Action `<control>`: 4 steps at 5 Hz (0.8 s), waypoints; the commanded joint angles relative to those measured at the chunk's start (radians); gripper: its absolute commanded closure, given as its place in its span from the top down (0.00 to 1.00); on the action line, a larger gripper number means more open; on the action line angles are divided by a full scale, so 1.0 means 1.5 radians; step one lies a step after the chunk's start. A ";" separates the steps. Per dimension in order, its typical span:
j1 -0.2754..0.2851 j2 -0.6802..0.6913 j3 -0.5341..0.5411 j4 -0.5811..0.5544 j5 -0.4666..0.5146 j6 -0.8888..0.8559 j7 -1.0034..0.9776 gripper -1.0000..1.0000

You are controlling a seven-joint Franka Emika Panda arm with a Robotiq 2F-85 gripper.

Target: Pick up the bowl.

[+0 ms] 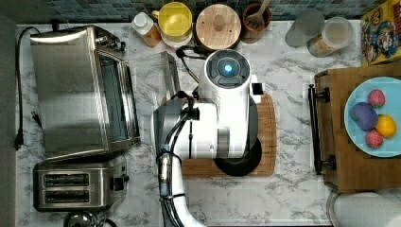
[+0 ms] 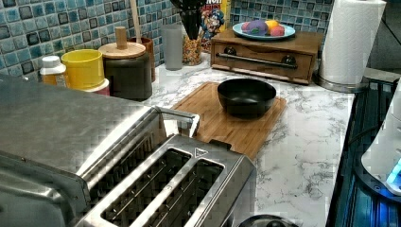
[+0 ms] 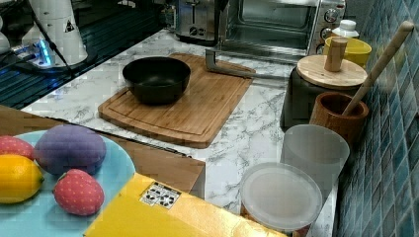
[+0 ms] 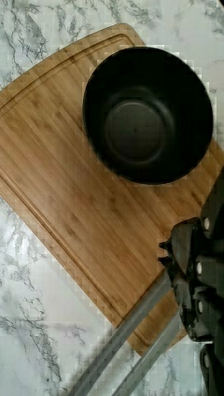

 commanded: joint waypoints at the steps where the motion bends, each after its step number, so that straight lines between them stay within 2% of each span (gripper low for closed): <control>1: -0.056 -0.107 -0.046 -0.145 -0.039 0.057 -0.063 0.00; 3: -0.065 -0.139 -0.086 -0.212 -0.071 0.084 -0.083 0.00; 4: -0.059 -0.146 -0.083 -0.239 -0.101 0.075 -0.114 0.38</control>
